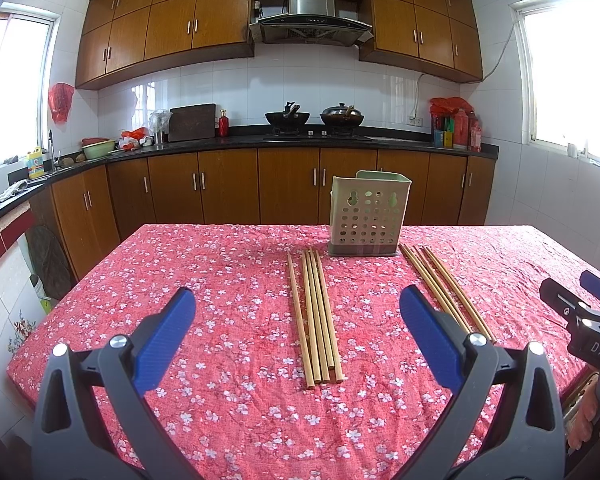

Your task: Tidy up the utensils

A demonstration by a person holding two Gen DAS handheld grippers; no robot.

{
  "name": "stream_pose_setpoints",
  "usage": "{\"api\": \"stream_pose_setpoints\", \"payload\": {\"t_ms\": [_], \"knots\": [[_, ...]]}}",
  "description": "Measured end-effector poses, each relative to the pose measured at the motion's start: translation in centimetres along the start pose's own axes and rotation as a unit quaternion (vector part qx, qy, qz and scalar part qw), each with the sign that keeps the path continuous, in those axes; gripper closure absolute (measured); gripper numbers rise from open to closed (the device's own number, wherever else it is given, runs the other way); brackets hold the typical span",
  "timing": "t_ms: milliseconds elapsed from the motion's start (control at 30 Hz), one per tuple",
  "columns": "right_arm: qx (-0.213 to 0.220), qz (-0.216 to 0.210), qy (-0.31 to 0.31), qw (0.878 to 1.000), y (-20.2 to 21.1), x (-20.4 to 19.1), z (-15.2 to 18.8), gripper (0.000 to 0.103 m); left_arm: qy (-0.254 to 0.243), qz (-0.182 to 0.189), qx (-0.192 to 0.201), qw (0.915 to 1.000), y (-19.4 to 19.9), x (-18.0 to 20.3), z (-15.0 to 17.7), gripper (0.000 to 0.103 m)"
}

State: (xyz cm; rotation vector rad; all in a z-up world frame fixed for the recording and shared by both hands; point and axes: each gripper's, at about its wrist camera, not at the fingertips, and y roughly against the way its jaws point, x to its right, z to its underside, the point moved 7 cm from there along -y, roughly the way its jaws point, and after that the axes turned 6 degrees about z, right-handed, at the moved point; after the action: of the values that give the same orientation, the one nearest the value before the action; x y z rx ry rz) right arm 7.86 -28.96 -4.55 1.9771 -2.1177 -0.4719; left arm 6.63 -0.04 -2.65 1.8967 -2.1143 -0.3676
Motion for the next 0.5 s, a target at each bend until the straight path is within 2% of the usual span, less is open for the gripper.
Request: {"api": "stream_pose_setpoints", "payload": {"t_ms": [500], "knots": [[0.000, 0.000, 0.000, 1.000, 0.01, -0.01, 0.06, 0.002, 0.000, 0.000, 0.000, 1.0000, -0.14, 0.05, 0.02, 0.004]]}}
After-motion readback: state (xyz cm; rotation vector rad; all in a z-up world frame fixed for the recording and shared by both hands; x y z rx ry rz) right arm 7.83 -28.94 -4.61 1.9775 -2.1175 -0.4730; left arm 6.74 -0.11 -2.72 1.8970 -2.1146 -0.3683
